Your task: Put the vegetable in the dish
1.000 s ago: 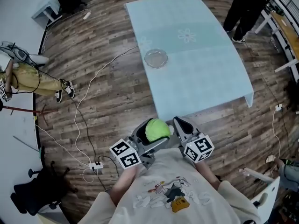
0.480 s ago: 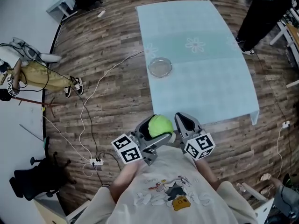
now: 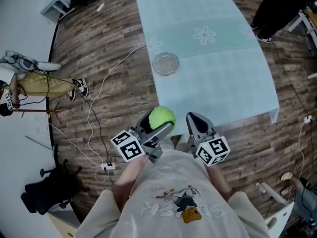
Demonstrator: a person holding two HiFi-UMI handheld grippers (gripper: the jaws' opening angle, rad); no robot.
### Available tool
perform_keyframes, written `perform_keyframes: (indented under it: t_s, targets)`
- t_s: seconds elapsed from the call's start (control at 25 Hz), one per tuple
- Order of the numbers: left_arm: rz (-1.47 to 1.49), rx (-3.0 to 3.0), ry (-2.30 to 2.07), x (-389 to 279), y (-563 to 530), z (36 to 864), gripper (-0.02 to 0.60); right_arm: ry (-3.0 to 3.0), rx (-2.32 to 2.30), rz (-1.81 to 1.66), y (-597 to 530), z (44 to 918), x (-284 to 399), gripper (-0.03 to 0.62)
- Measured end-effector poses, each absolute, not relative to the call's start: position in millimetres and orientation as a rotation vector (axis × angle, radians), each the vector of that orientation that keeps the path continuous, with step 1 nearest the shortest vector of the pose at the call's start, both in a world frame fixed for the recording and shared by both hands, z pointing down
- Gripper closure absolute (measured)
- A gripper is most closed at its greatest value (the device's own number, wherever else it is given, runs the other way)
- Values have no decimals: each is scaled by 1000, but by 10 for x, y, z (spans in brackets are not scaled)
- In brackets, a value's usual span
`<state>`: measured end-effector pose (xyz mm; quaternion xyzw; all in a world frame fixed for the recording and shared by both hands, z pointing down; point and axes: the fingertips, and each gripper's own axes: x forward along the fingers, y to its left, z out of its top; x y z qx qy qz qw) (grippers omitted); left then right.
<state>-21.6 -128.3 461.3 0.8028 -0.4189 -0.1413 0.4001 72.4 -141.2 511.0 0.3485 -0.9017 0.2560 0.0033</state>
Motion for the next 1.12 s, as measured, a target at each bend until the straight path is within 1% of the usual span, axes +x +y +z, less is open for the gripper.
perform_keyframes:
  t_s: [0.2, 0.48, 0.68, 0.96, 1.12]
  targets:
    - [-316, 2039, -1132, -471, -1742, 4706, 66, -2800, 1134, 772, -1619, 5078, 638, 574]
    - [-166, 2125, -1232, -667, -2343, 4977, 66, -2747, 1187, 761, -1921, 5127, 488, 574]
    - [-60, 2155, -1245, -685, -2556, 5166, 66, -2711, 1192, 733, -2115, 5202, 321, 574]
    - [114, 2209, -1228, -707, -2907, 5645, 66, -2610, 1260, 797, -2391, 5462, 250, 574]
    - [143, 2178, -1145, -676, -3075, 5946, 66, -2578, 1301, 796, -2447, 5466, 247, 574]
